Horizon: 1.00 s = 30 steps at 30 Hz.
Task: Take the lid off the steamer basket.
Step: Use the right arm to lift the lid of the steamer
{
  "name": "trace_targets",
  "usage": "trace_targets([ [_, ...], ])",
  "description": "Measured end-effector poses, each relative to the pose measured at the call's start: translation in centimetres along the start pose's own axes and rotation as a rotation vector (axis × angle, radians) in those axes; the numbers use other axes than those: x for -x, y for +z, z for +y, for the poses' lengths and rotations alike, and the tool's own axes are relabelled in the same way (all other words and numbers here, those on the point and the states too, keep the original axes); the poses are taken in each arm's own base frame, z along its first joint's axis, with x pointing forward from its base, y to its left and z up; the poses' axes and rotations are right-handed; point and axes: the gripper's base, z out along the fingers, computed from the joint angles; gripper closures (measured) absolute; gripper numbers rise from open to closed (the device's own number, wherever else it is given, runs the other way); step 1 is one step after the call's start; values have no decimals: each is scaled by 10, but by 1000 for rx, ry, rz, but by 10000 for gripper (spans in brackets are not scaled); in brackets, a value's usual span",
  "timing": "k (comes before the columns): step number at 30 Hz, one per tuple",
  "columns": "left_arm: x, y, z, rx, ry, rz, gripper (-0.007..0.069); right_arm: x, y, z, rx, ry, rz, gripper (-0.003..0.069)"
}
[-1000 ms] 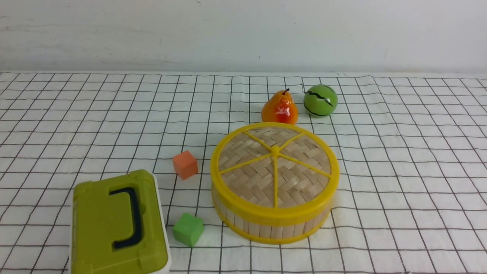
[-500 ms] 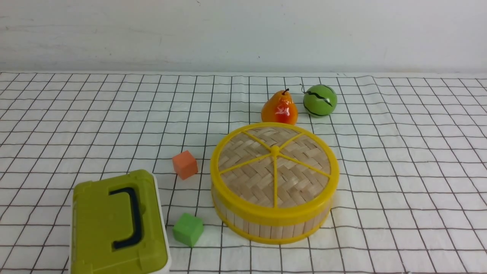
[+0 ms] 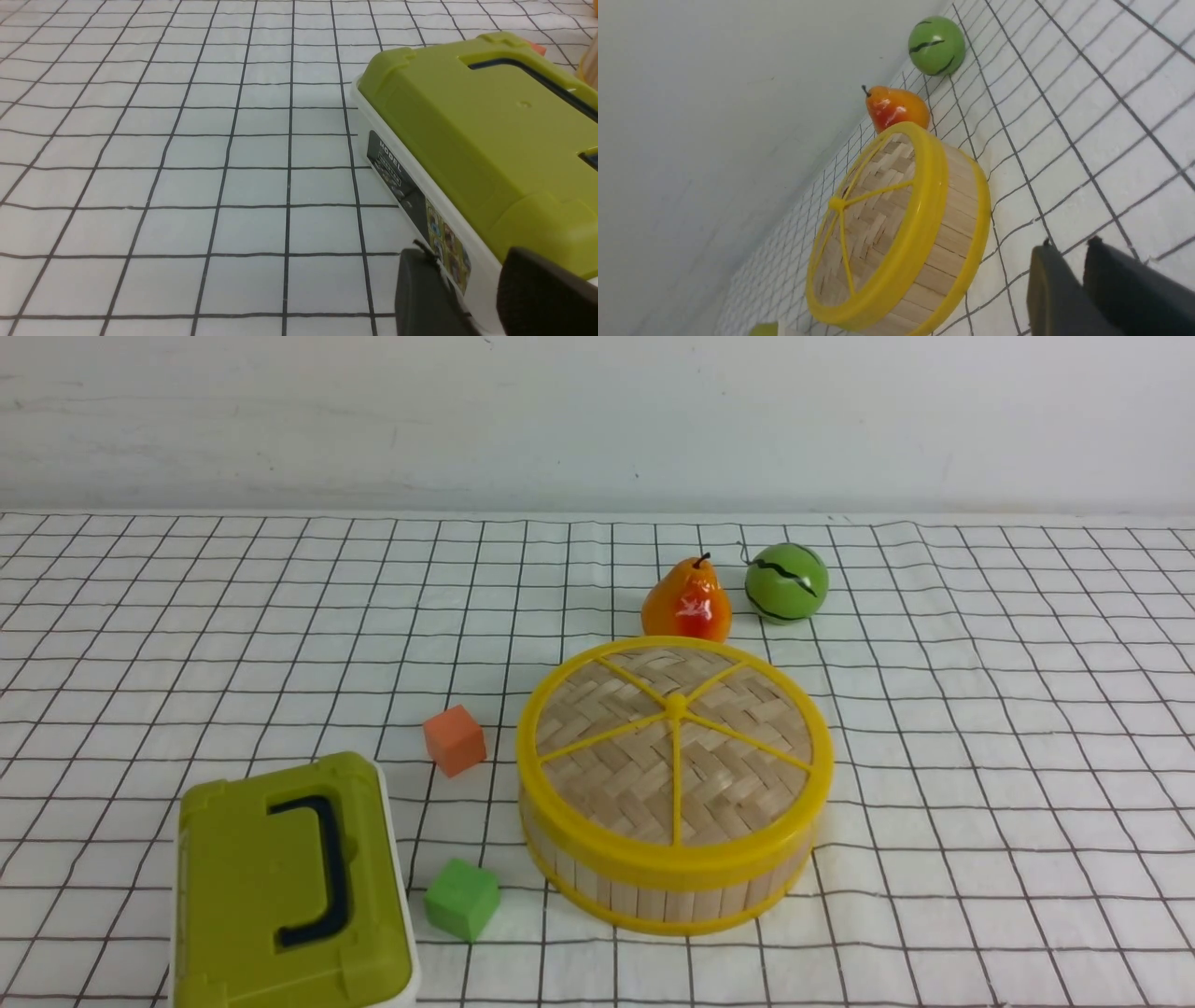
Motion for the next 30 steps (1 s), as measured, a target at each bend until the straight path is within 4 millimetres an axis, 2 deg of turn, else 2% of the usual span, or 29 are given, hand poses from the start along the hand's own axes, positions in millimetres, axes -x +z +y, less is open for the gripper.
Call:
trace_targets([
  [1,0,0,0,0,0,0,386,2,-1,4,9,-29,-4,551],
  [5,0,0,0,0,0,0,384,31,-12,57,34,-394,73,642],
  [6,0,0,0,0,0,0,384,30,-12,56,29,-399,83,652],
  [7,0,0,0,0,0,0,384,43,-9,74,-5,-513,161,676],
  [8,0,0,0,0,0,0,384,47,-10,79,-5,-545,170,678],
  [9,0,0,0,0,0,0,384,60,-5,95,-28,-626,230,681],
  [12,0,0,0,0,0,0,384,86,10,124,-76,-815,408,681],
  [13,0,0,0,0,0,0,384,88,11,126,-78,-818,407,681],
  [14,0,0,0,0,0,0,384,99,21,137,-80,-878,482,681],
  [15,0,0,0,0,0,0,384,98,20,136,-79,-882,491,681],
  [17,0,0,0,0,0,0,384,111,39,152,-58,-922,574,680],
  [21,0,0,0,0,0,0,384,114,73,167,-11,-981,710,673],
  [22,0,0,0,0,0,0,384,114,73,167,-11,-981,710,673],
  [23,0,0,0,0,0,0,384,111,88,170,-8,-1024,772,671],
  [25,0,0,0,0,0,0,384,109,97,172,-10,-1045,803,671],
  [30,0,0,0,0,0,0,384,97,149,188,-38,-1091,904,670],
])
